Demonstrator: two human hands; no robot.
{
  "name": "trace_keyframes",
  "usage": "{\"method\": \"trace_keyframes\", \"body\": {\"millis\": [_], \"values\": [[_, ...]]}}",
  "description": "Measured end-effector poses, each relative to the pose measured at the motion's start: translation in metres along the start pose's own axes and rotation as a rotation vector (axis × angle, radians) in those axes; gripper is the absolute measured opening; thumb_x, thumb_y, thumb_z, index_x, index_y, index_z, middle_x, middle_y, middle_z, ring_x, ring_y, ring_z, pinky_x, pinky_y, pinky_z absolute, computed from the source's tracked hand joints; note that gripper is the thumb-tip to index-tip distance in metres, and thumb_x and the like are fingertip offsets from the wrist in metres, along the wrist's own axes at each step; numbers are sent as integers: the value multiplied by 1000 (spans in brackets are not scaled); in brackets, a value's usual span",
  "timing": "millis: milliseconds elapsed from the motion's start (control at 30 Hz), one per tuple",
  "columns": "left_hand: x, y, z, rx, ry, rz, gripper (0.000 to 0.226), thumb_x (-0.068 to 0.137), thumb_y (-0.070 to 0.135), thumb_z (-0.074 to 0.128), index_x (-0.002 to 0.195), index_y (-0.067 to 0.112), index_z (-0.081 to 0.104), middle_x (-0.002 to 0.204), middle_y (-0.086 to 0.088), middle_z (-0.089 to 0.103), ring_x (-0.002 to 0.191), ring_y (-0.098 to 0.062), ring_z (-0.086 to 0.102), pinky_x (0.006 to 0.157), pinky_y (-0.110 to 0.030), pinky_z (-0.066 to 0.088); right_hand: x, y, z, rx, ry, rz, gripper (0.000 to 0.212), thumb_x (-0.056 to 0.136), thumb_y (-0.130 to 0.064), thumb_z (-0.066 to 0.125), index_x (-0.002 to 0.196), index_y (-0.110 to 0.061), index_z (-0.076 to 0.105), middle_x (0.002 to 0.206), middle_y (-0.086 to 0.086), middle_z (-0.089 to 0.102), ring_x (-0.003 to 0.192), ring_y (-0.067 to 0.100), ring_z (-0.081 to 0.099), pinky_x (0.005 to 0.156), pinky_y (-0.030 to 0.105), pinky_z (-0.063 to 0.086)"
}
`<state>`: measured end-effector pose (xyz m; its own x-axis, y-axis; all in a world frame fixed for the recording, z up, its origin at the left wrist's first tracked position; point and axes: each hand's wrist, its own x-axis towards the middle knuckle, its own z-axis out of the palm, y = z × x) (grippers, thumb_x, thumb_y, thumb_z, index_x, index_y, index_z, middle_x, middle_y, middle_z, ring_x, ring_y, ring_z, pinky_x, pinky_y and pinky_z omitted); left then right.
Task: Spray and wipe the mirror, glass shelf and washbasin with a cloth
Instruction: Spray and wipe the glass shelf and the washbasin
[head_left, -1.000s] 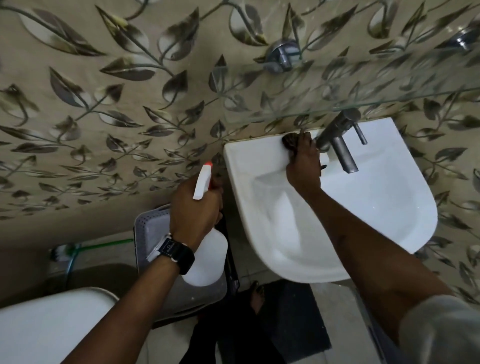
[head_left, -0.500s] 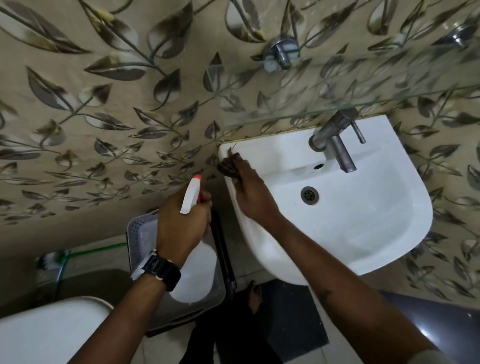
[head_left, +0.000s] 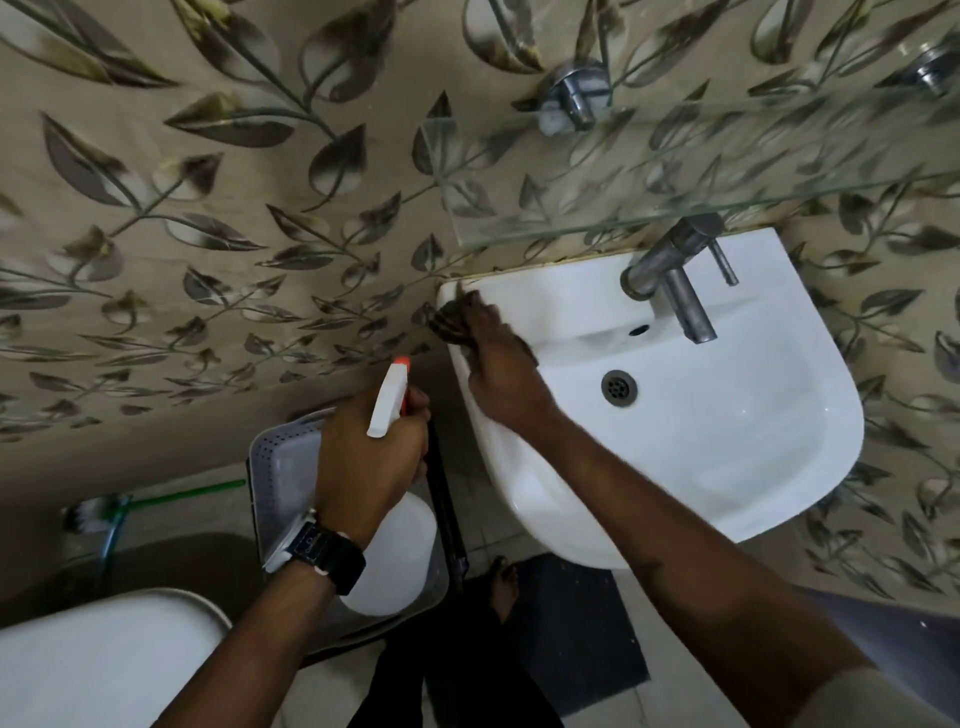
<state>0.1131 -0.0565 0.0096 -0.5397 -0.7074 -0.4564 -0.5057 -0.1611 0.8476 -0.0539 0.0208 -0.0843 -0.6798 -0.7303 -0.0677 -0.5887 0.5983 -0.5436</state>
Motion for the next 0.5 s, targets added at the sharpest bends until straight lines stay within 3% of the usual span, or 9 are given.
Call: {"method": "trace_keyframes", "body": {"millis": [67, 100, 200, 267, 367, 433, 500], "values": [[0, 2, 4, -8, -7, -2, 17, 89, -2, 58, 82, 7, 71, 60, -10, 65, 37, -9, 54, 41, -20, 43, -12, -1, 0, 65, -68, -47, 66, 94, -6, 44, 157, -5, 26, 162, 18, 33, 151, 35, 29, 123, 46, 28], [1, 3, 5, -7, -12, -1, 18, 89, -1, 58, 81, 9, 71, 62, -10, 67, 38, -10, 55, 41, -22, 43, -11, 6, -5, 81, -30, -25, 64, 94, -8, 43, 156, -7, 30, 160, 17, 38, 150, 35, 31, 121, 47, 31], [4, 3, 9, -19, -8, -8, 19, 88, 3, 59, 77, 13, 71, 70, -12, 72, 40, -14, 57, 46, -28, 46, 0, 27, -22, 90, 82, 223, 68, 88, -3, 45, 154, -6, 31, 156, 21, 40, 145, 43, 34, 114, 51, 38], [4, 2, 13, -16, -10, 3, 14, 84, 12, 59, 76, 14, 71, 70, -12, 73, 41, -18, 59, 50, -33, 49, 17, 18, -24, 57, 130, 291, 67, 89, -4, 45, 154, -2, 30, 158, 24, 34, 144, 46, 33, 114, 55, 36], [3, -2, 18, -2, -16, 9, 13, 83, 13, 59, 77, 13, 71, 64, -12, 69, 45, -25, 61, 50, -33, 49, 21, -14, 0, 46, 123, 156, 65, 92, -9, 53, 152, 5, 33, 155, 29, 38, 141, 46, 41, 115, 55, 37], [1, -5, 19, 23, -33, 32, 14, 89, 5, 60, 82, 15, 67, 63, -7, 65, 46, -22, 59, 47, -31, 49, -1, -19, 17, 40, 71, 40, 70, 89, -11, 61, 153, 2, 35, 159, 25, 36, 148, 41, 33, 121, 54, 31], [-1, -9, 18, 31, -44, 46, 18, 89, 1, 60, 85, 18, 66, 68, -8, 67, 45, -17, 58, 45, -31, 50, -34, -12, 17, 57, 3, 21, 72, 90, -11, 56, 157, -3, 29, 165, 19, 26, 154, 35, 23, 126, 47, 22]]}}
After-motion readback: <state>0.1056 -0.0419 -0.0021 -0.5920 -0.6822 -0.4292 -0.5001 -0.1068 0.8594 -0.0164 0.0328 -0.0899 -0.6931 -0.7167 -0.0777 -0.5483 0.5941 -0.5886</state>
